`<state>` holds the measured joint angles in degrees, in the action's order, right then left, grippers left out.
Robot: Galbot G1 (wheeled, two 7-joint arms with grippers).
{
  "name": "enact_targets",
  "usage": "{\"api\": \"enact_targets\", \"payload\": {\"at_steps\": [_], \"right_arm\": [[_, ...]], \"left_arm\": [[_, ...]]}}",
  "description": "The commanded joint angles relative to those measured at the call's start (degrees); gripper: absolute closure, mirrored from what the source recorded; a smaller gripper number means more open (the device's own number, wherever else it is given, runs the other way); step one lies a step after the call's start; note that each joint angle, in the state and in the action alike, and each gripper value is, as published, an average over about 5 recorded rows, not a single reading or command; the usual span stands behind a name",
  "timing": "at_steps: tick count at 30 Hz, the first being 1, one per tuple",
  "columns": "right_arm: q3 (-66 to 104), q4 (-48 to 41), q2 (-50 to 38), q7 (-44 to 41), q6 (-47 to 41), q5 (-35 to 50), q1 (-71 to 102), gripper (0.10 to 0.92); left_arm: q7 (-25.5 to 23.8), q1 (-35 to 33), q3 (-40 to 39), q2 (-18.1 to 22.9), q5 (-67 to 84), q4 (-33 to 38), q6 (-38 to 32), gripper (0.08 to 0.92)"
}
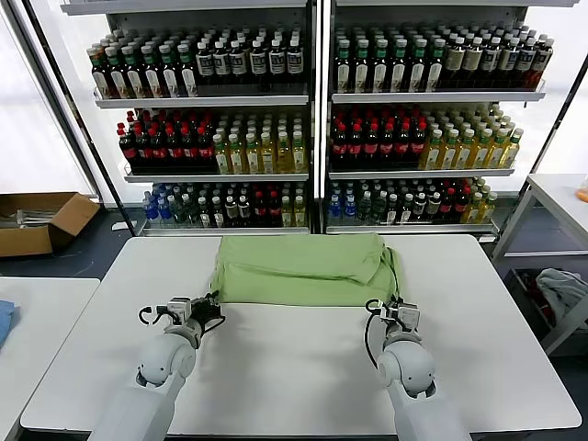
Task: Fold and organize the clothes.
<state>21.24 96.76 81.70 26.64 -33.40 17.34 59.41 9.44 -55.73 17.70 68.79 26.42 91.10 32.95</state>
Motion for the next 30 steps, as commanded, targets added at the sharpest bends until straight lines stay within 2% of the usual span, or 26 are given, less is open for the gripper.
{"api": "enact_targets", "payload": {"at_steps": [1, 10, 17, 24, 30], "right_arm": [[0.31, 5.79, -0.36, 0.22, 0.03, -0.22, 4.03, 0.899], [1.00, 20.88, -1.05, 0.59, 0.09, -1.60, 15.96, 0.899], [1.16, 28.78, -1.88, 1.24, 0.17, -2.25, 26.90, 0.899], [2.46, 32.94, -3.30, 2.18, 0.16, -3.26, 34.28, 0.899], [4.29, 34.62, -5.19, 2.20, 0.15, -3.70, 36.61, 0.899]], "left_arm": [[0.33, -4.68, 0.46, -1.31, 0.06, 7.53, 0.13, 0.916], [1.28, -16.70, 2.06, -2.44, -1.06, 22.01, 0.10, 0.916], [2.10, -28.43, 3.36, -2.09, -2.78, 34.14, -0.05, 0.916], [2.03, -37.38, 5.58, -1.17, -5.46, 39.34, -1.32, 0.916], [1.16, -43.22, 5.70, -0.46, -8.98, 40.44, -2.89, 0.916]]}}
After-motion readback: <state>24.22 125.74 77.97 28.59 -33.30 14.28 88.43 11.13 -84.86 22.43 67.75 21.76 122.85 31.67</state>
